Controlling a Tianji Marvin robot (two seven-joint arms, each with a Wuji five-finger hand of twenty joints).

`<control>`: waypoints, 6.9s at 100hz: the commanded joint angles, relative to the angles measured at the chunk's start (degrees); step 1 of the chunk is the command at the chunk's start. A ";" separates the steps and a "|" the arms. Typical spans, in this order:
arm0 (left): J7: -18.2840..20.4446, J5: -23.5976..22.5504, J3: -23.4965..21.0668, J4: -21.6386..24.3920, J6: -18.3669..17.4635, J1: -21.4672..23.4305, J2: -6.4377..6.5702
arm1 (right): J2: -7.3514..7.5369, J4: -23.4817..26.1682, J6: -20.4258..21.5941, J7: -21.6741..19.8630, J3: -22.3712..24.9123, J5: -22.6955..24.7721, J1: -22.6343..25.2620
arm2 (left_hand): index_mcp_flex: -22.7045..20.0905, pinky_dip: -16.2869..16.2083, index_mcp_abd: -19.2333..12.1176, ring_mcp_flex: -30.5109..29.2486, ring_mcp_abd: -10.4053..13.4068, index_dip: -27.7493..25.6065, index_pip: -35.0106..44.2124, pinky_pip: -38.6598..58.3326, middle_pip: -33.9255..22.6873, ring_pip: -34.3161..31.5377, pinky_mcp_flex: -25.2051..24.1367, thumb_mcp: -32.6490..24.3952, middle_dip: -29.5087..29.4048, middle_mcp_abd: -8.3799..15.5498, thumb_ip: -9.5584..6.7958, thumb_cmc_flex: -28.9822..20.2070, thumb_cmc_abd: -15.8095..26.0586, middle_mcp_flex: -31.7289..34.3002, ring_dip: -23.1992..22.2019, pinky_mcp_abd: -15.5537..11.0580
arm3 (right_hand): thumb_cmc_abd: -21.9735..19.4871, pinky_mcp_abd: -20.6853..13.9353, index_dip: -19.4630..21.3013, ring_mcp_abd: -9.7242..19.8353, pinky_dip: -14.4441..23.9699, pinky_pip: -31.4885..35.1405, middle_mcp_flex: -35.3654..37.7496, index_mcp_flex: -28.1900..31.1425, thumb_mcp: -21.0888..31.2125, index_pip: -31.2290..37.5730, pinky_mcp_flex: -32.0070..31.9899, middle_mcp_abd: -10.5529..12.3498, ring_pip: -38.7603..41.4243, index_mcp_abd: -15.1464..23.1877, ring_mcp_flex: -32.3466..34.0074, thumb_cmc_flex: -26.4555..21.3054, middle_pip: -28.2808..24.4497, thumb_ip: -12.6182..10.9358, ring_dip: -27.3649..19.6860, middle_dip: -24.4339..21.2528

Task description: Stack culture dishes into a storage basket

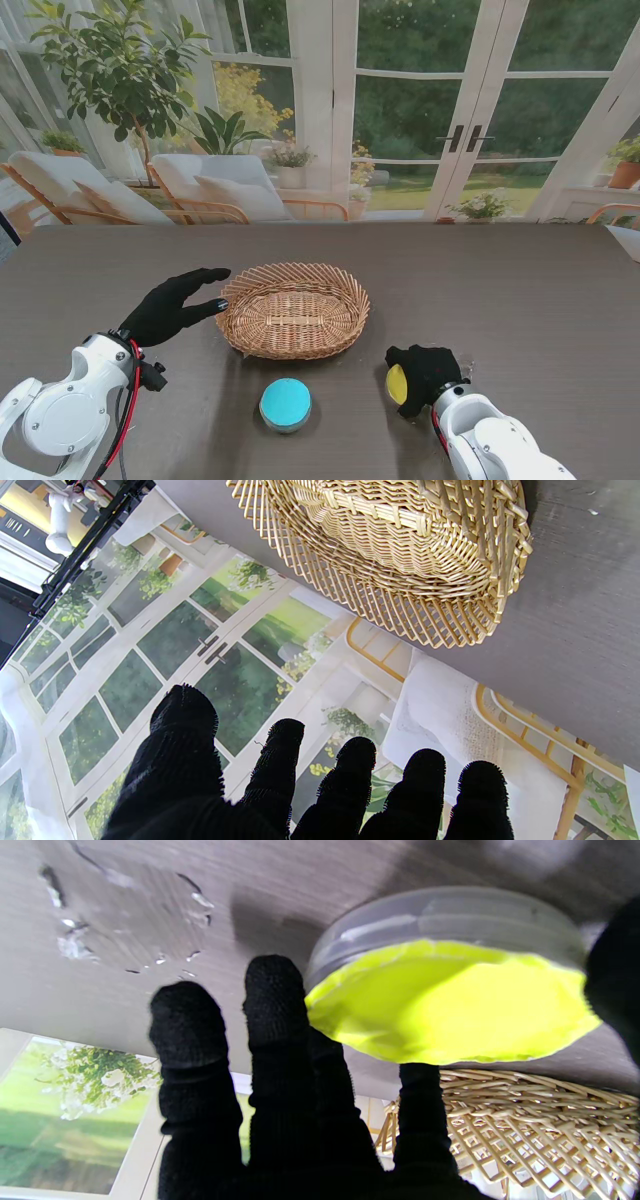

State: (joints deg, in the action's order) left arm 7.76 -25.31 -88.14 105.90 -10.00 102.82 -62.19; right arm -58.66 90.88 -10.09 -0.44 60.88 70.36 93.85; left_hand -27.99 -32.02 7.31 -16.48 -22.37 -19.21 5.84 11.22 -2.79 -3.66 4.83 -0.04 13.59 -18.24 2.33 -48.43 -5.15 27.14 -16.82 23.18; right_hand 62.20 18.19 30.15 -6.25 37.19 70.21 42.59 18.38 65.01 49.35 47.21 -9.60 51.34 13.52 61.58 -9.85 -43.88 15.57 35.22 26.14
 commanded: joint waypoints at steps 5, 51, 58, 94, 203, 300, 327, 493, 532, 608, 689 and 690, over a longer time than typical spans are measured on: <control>1.06 0.10 -0.07 0.08 0.15 0.20 -0.05 | -0.22 -2.53 -0.12 0.26 -0.51 -0.11 0.74 | -0.96 -0.50 -0.51 0.31 -0.50 0.05 -0.06 -0.96 0.09 0.19 0.13 0.96 0.37 0.48 -1.78 -1.96 2.23 0.99 -0.26 1.19 | -1.68 0.64 0.58 2.85 0.59 2.97 3.61 2.09 11.61 5.34 -6.87 2.49 1.71 0.76 3.60 -10.35 -2.28 -6.09 0.60 1.90; 0.93 0.17 -0.25 0.20 0.17 0.34 -0.09 | -0.89 4.07 1.76 -2.58 3.67 -3.81 2.91 | -1.00 -0.52 -0.37 0.29 -0.56 0.04 -0.05 -0.98 0.07 0.20 0.13 0.97 0.38 0.41 -1.78 -1.96 2.27 1.05 -0.27 1.24 | -2.87 0.72 -0.56 2.91 -0.22 3.21 2.82 2.03 11.55 5.82 -6.28 2.05 1.43 0.70 4.21 -10.48 -1.89 -6.22 0.72 2.33; 0.91 0.18 -0.31 0.25 0.21 0.42 -0.09 | -0.99 5.82 2.39 -3.71 4.32 -4.78 3.11 | -0.97 -0.52 -0.42 0.27 -0.58 0.05 -0.06 -1.00 0.07 0.19 0.08 0.98 0.38 0.44 -1.77 -1.96 2.29 1.07 -0.28 1.17 | -3.25 0.76 -0.66 2.93 -0.25 3.26 2.64 2.24 11.44 5.87 -6.32 1.81 1.45 0.57 4.16 -10.51 -1.82 -6.28 0.77 2.37; 0.83 0.29 -0.58 0.40 0.20 0.65 -0.13 | -1.10 14.03 5.97 -7.81 4.29 -7.57 3.15 | -1.11 -0.54 -0.43 0.21 -0.55 0.03 0.00 -0.96 0.07 0.17 0.17 0.99 0.37 0.43 -1.77 -1.91 2.29 1.09 -0.28 1.20 | -5.15 0.82 -1.18 2.46 -0.31 3.20 1.11 2.23 10.28 5.51 -7.20 1.20 1.50 0.18 3.09 -10.64 -1.23 -6.63 0.95 2.50; 0.05 -0.24 -1.72 1.15 0.27 1.83 -0.29 | -1.21 12.64 12.02 -1.34 -15.00 -8.26 -6.81 | -1.15 -0.56 -0.20 0.24 -0.64 0.04 -0.03 -0.96 0.07 0.18 0.19 1.00 0.39 0.37 -1.77 -1.95 2.29 1.12 -0.31 1.19 | -6.54 -0.04 -1.43 2.87 -0.39 2.68 -0.84 2.52 9.39 4.62 -8.64 1.52 1.49 0.56 1.41 -9.05 -0.87 -6.61 0.73 2.56; -0.32 -0.45 -2.35 1.62 0.58 2.54 -0.39 | -2.04 2.31 12.15 4.90 -25.45 -8.80 -16.49 | -1.53 -0.59 -0.05 0.16 -0.57 0.02 0.07 -0.94 0.06 0.15 0.22 0.97 0.40 0.39 -1.78 -1.99 2.28 1.21 -0.33 1.26 | -7.76 -1.14 -1.60 2.29 -0.47 1.31 -3.74 2.70 8.81 4.67 -12.56 3.38 0.68 1.43 -2.25 -7.19 -1.11 -6.22 0.21 2.99; -0.29 -0.40 -2.39 1.59 0.57 2.57 -0.39 | -2.14 1.01 11.32 5.91 -27.05 -8.17 -17.71 | -1.56 -0.59 0.01 0.17 -0.60 0.01 0.08 -0.96 0.05 0.15 0.18 1.02 0.40 0.50 -1.76 -1.91 2.34 1.23 -0.33 1.25 | -7.65 -1.46 -1.66 2.32 -0.47 1.31 -4.39 2.65 8.78 4.65 -13.01 3.77 0.72 1.38 -2.81 -6.86 -1.32 -6.14 0.11 3.23; 0.62 0.18 -2.42 1.65 0.89 2.52 -0.25 | -1.80 2.04 7.91 4.88 -29.18 -5.74 -18.13 | -1.83 -0.59 0.27 0.07 -0.70 -0.03 0.14 -0.90 -0.01 0.14 0.36 0.98 0.43 0.02 -1.78 -1.99 2.32 1.63 -0.34 1.26 | -6.70 -3.83 -4.26 2.03 -1.51 1.30 -13.33 1.25 7.75 1.98 -16.20 2.14 -0.01 -0.18 -8.70 -4.55 -1.91 -5.14 -0.98 3.09; 0.93 0.35 -2.42 1.62 0.91 2.51 -0.20 | -1.59 2.65 7.36 4.02 -29.36 -4.91 -18.11 | -1.90 -0.60 0.15 -0.03 -0.58 -0.03 0.15 -0.86 -0.02 0.11 0.46 1.02 0.44 0.10 -1.77 -1.90 2.34 1.68 -0.36 1.26 | -5.96 -3.93 -4.97 1.91 -1.79 1.33 -15.50 -0.20 7.56 1.80 -16.67 1.42 -0.07 -2.68 -9.90 -3.34 -2.05 -4.59 -1.21 2.84; 1.27 0.61 -2.33 1.37 0.87 2.29 -0.14 | -1.52 3.28 6.14 2.39 -30.06 -4.90 -18.40 | -1.99 -0.76 0.38 -0.19 -0.78 -0.04 0.17 -0.68 -0.04 0.03 0.66 1.02 0.46 -0.28 -1.76 -1.91 2.35 1.95 -0.49 1.36 | -5.77 -4.87 -7.61 2.02 -1.85 1.75 -19.30 -3.74 6.86 -1.45 -17.36 0.30 0.33 -3.75 -11.62 -1.69 -1.98 -4.06 -1.41 2.10; 1.39 0.94 -2.57 1.47 1.02 2.51 -0.15 | -1.18 4.14 5.35 0.43 -30.43 -4.08 -18.40 | -2.08 -0.82 0.34 -0.15 -0.75 -0.06 0.20 -0.68 -0.09 0.07 0.74 1.01 0.48 -0.14 -1.75 -2.00 2.49 2.08 -0.50 1.38 | -5.30 -5.96 -9.82 2.54 -1.90 2.25 -22.90 -7.12 7.13 -2.74 -18.08 -0.42 0.86 -5.37 -13.32 -1.67 -2.39 -4.04 -1.58 1.61; 1.39 0.94 -2.58 1.47 1.02 2.51 -0.15 | -1.17 4.15 5.36 0.41 -30.43 -4.07 -18.39 | -2.03 -0.82 0.37 -0.17 -0.76 -0.05 0.18 -0.68 -0.09 0.06 0.73 1.00 0.48 -0.09 -1.75 -2.03 2.49 2.09 -0.51 1.36 | -5.26 -5.96 -9.84 2.54 -1.90 2.26 -22.91 -7.19 7.10 -2.76 -18.08 -0.43 0.86 -5.37 -13.32 -1.60 -2.36 -4.03 -1.59 1.58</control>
State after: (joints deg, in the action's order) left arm 8.12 -24.59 -90.59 107.07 -9.13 105.08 -62.28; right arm -59.91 94.53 -4.74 0.90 30.65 65.76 75.29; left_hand -29.62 -32.15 7.36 -16.54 -22.57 -19.21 5.92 11.22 -2.96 -3.65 5.51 -0.04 13.59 -18.36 2.33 -48.43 -5.16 28.67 -16.82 23.33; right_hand 56.90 13.06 21.21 -4.37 36.86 70.70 22.07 14.22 66.53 46.79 47.21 -8.28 51.19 9.27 49.36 -11.87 -45.53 13.53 33.94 28.26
